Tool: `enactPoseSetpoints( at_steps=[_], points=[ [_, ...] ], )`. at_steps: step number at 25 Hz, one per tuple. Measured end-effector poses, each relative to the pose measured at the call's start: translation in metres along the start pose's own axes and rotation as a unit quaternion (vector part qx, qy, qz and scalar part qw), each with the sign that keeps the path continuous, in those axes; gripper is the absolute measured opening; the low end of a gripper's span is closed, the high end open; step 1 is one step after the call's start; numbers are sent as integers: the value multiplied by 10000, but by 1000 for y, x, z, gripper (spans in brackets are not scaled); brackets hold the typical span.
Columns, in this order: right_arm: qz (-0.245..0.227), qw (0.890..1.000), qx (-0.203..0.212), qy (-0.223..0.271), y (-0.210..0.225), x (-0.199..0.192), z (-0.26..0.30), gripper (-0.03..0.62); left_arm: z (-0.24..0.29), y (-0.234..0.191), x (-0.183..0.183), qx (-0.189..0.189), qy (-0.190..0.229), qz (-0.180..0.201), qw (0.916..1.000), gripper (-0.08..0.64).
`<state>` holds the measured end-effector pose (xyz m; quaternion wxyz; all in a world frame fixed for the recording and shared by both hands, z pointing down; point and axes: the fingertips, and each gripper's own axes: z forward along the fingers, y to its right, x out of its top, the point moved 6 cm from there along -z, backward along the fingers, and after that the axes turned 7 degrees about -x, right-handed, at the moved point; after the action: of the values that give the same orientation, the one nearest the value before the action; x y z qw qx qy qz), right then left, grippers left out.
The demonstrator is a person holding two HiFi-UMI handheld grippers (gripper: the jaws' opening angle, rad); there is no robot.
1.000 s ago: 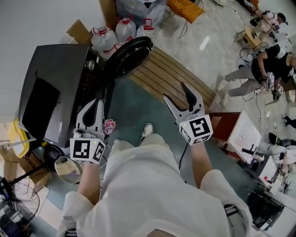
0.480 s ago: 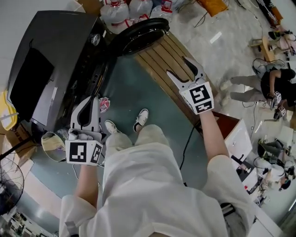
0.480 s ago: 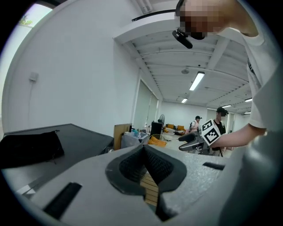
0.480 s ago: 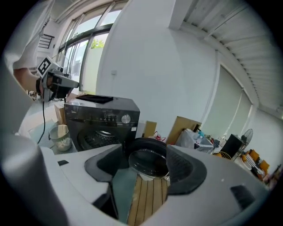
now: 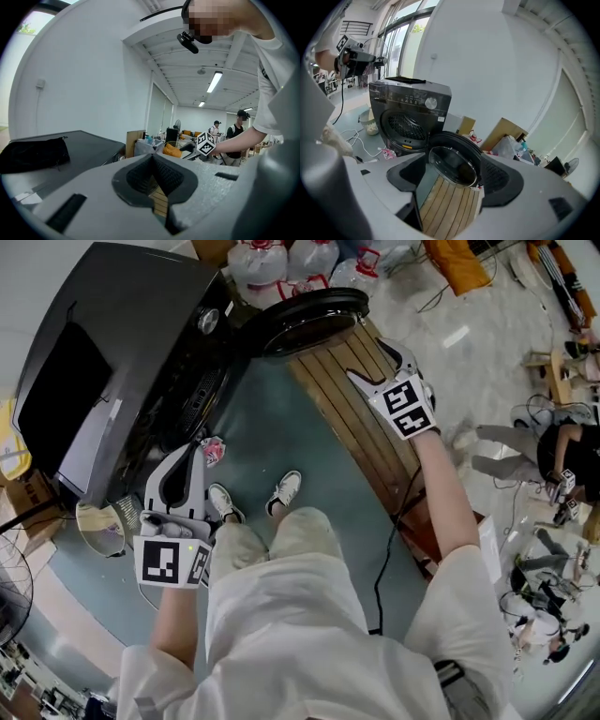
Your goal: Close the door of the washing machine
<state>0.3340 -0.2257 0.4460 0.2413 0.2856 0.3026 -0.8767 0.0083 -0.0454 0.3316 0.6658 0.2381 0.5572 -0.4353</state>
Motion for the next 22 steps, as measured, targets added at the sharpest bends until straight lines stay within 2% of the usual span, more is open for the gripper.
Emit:
enactPoseSetpoints(
  at_steps=[8,16,22],
  points=[
    [-1079,9923,335,-507,33,-8,94,356,20,14,-21,185,-152,-221,9995,6],
    [-1598,9797,592,-1056,53,-24,176,371,21,14,-45,422,-355,-343,9979,6],
    [-2379,9539,936,-1572,64,-29,215,418,7,6,-79,717,-583,-547,9942,6]
  ],
)
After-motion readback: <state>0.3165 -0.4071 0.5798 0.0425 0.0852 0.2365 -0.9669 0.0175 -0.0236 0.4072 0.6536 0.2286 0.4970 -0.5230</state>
